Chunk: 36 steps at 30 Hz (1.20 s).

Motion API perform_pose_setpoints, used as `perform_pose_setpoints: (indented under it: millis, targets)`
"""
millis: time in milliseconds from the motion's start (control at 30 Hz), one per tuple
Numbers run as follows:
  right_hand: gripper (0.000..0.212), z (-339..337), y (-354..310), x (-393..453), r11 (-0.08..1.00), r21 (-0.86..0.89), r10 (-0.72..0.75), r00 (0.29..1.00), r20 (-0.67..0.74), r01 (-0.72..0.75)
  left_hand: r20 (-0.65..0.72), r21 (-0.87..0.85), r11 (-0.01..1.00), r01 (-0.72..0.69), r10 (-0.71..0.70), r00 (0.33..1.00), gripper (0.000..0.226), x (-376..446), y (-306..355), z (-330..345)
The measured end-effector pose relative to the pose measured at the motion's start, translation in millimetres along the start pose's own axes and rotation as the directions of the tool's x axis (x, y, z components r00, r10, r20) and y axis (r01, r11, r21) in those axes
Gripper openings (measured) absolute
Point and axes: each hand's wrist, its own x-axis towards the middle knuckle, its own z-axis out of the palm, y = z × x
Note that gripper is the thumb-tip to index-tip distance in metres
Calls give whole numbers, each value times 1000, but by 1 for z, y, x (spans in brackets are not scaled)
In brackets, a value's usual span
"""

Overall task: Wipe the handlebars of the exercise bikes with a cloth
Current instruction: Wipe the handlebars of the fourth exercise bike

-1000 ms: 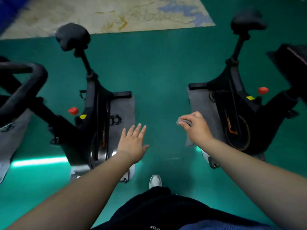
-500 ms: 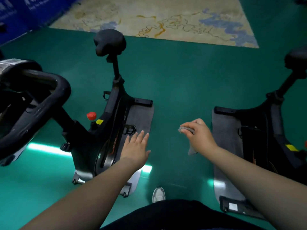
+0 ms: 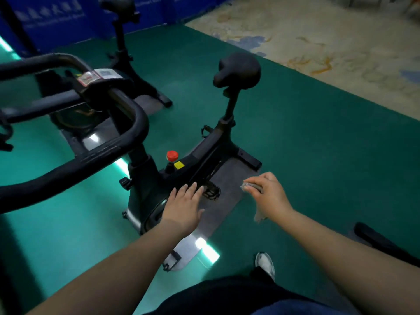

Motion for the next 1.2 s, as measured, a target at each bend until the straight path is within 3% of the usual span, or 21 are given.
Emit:
perform_pose_setpoints:
  millis: [233,367,500,767,1067,1200]
  targets:
    - [16,-18,-14,78,967,-44,-228,935,270,249,-30,-77,939,334,-337,941,63,3,25,-8]
    - [18,-19,-33,98,918,-13,-362,849,384,397,-85,-130,861,492,-504,859,62,-12,38,-14]
    - [17,-14,-68,103,853,92,-503,762,408,514,-178,-195,782,592,-622,763,59,-34,45,-30]
    - [16,-6,-160,86,754,339,-657,630,415,563,-485,-245,709,662,-680,549,52,-69,42,-85]
    - [17,5,-253,56,566,553,-820,483,306,611,-702,-313,701,641,-625,340,46,-107,9,-155]
    - [18,12,-291,43,497,608,-863,427,271,619,-729,-350,657,668,-639,246,43,-133,-5,-179]
